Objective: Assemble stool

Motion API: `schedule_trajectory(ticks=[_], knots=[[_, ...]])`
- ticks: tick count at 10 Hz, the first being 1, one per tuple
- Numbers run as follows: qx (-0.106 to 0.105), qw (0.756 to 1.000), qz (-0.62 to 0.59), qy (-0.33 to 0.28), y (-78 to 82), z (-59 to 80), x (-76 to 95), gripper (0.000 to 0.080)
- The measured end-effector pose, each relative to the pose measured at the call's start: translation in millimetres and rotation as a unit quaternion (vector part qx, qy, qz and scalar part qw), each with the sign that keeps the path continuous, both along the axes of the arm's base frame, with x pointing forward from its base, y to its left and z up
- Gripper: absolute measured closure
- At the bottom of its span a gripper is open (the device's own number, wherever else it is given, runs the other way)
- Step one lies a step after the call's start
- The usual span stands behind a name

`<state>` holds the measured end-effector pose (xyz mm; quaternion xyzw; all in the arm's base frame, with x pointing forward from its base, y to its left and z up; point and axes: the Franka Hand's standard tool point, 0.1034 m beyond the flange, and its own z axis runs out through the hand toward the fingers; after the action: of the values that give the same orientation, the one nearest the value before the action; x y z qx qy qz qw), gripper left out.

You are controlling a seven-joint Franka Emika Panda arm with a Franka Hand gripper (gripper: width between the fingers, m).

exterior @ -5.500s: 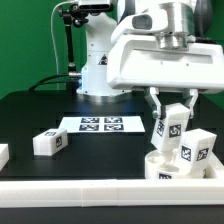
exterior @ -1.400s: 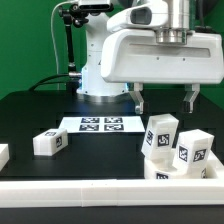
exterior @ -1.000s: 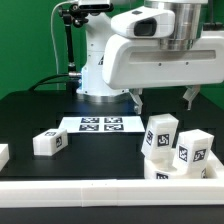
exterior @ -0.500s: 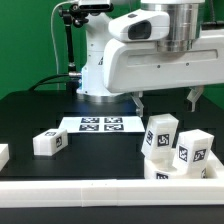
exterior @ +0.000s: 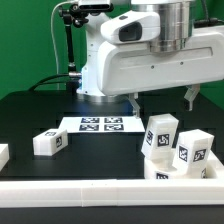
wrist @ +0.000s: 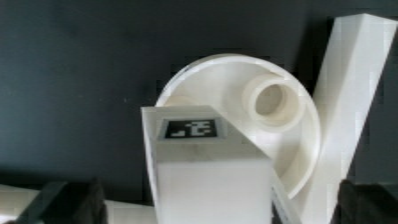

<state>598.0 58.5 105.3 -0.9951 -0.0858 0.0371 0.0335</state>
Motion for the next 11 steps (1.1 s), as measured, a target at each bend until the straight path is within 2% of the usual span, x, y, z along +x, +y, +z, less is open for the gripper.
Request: schedule_trajectory(ticks=[3, 6, 8, 11], knots=[[-0.002, 1.0, 0.012, 0.0, -1.4, -1.0, -0.1, 0.015], [0.004, 0.994, 0.112, -0.005, -4.2, -0.1, 0.3, 0.015], [0.001, 0.979, 0.204, -0.018, -2.2, 0.4, 3.4, 0.015], [-0.003, 0.952, 0.305, -0.018, -9.1, 0.1, 3.6, 0.015]])
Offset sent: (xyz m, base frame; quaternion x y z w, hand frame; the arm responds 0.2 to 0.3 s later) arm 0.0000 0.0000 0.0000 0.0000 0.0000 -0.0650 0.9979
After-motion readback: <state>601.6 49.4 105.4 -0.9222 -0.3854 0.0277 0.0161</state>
